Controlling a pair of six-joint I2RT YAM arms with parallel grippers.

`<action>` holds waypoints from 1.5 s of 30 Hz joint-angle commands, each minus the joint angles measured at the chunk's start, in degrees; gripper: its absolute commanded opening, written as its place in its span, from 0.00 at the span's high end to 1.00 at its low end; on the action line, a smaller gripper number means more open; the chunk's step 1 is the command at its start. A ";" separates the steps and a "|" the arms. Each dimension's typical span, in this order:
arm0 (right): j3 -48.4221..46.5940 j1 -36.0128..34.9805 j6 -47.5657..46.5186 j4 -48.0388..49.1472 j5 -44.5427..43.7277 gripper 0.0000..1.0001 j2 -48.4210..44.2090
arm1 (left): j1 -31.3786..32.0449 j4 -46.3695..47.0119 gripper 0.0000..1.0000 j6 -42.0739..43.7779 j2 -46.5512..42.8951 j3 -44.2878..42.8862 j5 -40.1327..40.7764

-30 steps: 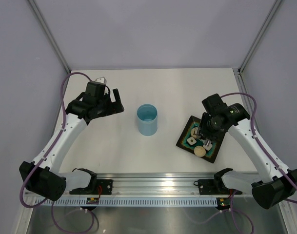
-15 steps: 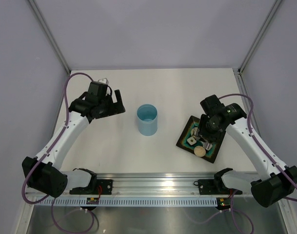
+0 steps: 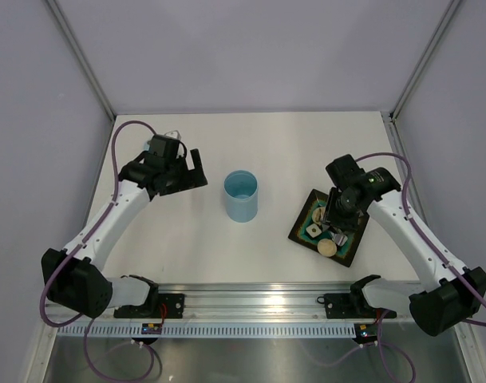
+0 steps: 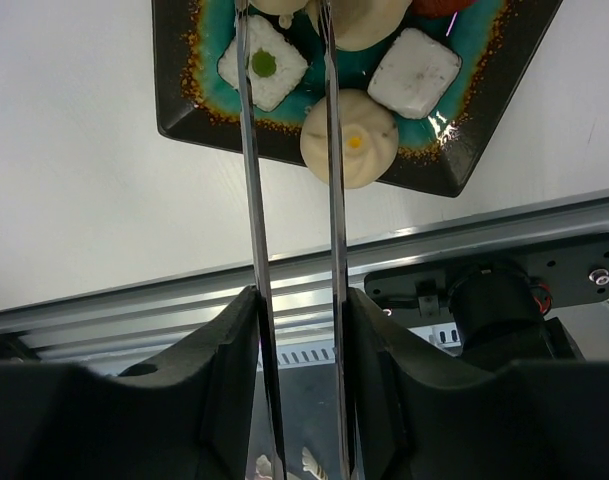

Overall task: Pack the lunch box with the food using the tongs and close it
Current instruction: Pick up the fake food from the plate, then move the packing box to the center of the board.

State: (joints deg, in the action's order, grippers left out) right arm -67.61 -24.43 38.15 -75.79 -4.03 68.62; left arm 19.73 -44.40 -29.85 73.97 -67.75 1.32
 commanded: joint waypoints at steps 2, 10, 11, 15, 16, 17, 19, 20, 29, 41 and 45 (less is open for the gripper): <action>-4.01 -0.10 -0.36 -0.76 -2.56 0.74 -0.68 | -0.39 5.37 0.01 -0.74 2.40 0.42 -3.69; -7.70 -0.18 -0.01 -3.22 -3.26 0.82 -2.00 | -0.22 10.47 0.02 -3.20 11.97 -0.28 -9.41; -8.23 -0.10 0.17 -3.40 -3.18 0.84 -2.26 | -0.30 11.35 0.02 -3.46 12.50 0.24 -9.93; -10.51 -0.10 0.34 -3.84 -2.12 0.88 -3.23 | -0.22 13.46 0.02 -3.99 13.74 1.73 -11.69; -11.30 -0.10 0.26 -3.67 -1.77 0.88 -3.40 | -0.21 13.73 0.02 -3.99 14.00 2.00 -12.04; -12.96 -0.10 0.17 -3.40 -1.25 0.89 -3.67 | -0.04 13.99 0.02 -4.08 14.35 2.26 -12.31; -15.25 -0.10 -0.70 -3.23 -0.28 0.90 -3.49 | 0.40 14.34 0.02 -4.26 14.62 2.53 -12.48; -16.40 -0.10 -0.97 -2.70 1.21 0.90 -3.32 | 0.58 14.52 0.02 -4.34 14.79 2.62 -12.66; -26.60 -0.36 -4.75 4.14 11.31 0.93 -1.21 | 3.83 16.54 0.03 -5.22 17.87 2.01 -14.06; -26.08 -3.43 -7.92 10.92 20.73 0.92 0.28 | 6.38 15.66 0.03 -5.57 20.59 -1.51 -13.54; -25.38 -4.49 -8.44 11.01 21.00 0.91 1.25 | 6.29 14.44 0.03 -5.05 20.51 -2.48 -12.66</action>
State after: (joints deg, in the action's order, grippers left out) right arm -92.64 -27.73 31.70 -67.83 14.11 69.36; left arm 25.93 -30.39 -34.98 94.63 -67.31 -10.98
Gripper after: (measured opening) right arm 0.365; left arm 0.975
